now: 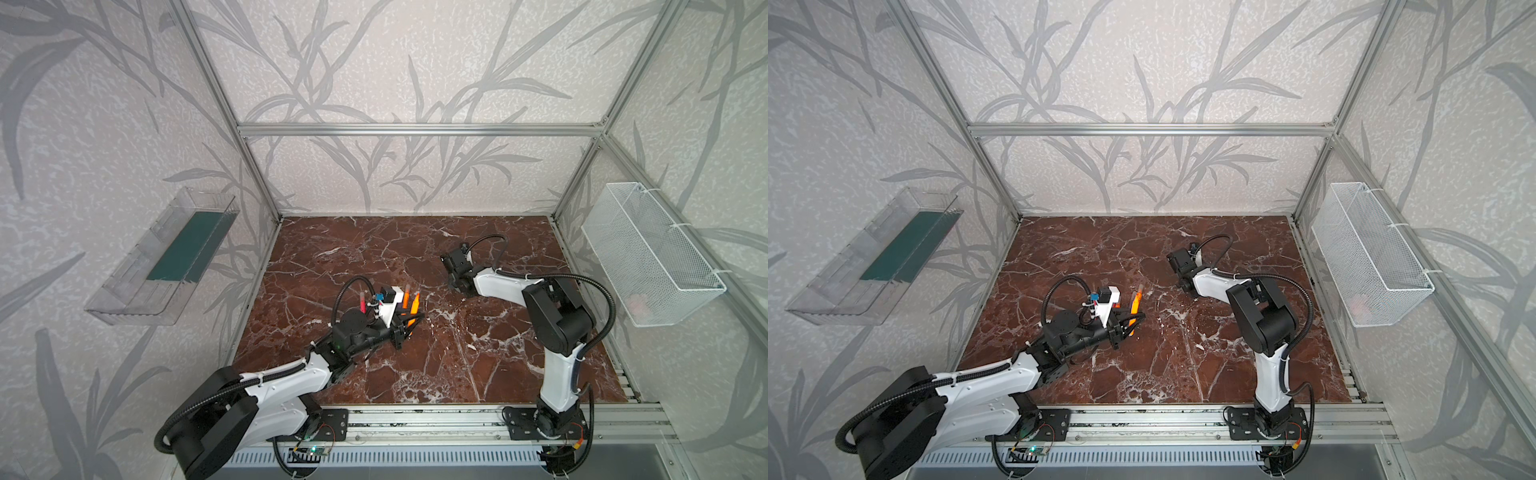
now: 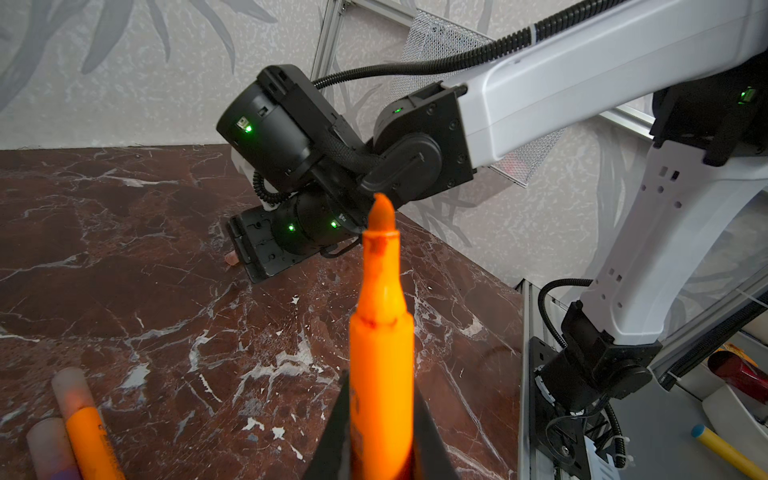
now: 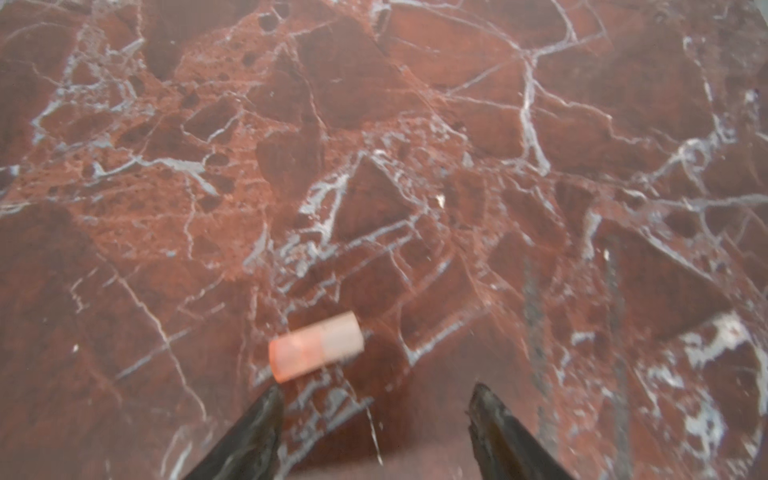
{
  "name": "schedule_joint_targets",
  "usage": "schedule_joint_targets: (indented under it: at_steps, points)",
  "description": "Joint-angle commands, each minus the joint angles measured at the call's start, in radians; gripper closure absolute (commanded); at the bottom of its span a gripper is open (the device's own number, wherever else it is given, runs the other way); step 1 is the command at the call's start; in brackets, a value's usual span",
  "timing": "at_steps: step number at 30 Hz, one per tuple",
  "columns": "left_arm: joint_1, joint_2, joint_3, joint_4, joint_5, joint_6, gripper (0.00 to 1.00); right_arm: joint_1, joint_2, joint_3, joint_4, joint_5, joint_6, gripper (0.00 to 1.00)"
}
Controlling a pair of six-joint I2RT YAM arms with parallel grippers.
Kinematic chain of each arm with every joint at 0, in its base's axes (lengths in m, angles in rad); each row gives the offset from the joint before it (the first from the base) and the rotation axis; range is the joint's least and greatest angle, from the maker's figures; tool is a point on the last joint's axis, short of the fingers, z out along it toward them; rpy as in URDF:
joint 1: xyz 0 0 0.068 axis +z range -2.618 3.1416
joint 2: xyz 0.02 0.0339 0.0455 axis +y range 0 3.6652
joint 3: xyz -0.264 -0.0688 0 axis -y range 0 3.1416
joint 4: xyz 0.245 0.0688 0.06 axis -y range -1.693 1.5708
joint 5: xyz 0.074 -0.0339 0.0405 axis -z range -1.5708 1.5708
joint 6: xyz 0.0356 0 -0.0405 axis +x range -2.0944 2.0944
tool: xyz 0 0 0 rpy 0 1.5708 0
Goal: Insert the pens into the pen caps
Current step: 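Lower the open right gripper around the pale pink cap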
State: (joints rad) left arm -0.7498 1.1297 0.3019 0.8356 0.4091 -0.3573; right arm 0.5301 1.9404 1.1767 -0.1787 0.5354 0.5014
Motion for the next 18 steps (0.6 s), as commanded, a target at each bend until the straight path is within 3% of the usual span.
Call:
schedule_joint_targets:
  at_steps: [1,5,7,11,18]
  points:
    - [0.001,-0.025,0.003,0.011,-0.001,0.017,1.00,-0.005,-0.065,-0.045,0.035,0.025,0.025,0.31]
    - [0.000,-0.032,0.000,0.012,0.002,0.013,1.00,-0.017,-0.091,-0.079,0.049,0.014,0.034,0.32]
    - [0.000,-0.035,-0.001,0.012,0.002,0.012,1.00,-0.025,-0.098,-0.092,0.101,-0.050,0.019,0.32]
    - [0.001,-0.041,-0.003,0.010,-0.001,0.012,1.00,-0.024,-0.069,0.005,0.025,-0.109,0.043,0.28]
    - [0.001,-0.077,-0.018,-0.007,-0.009,0.022,1.00,-0.025,0.075,0.181,-0.084,-0.018,0.039,0.24]
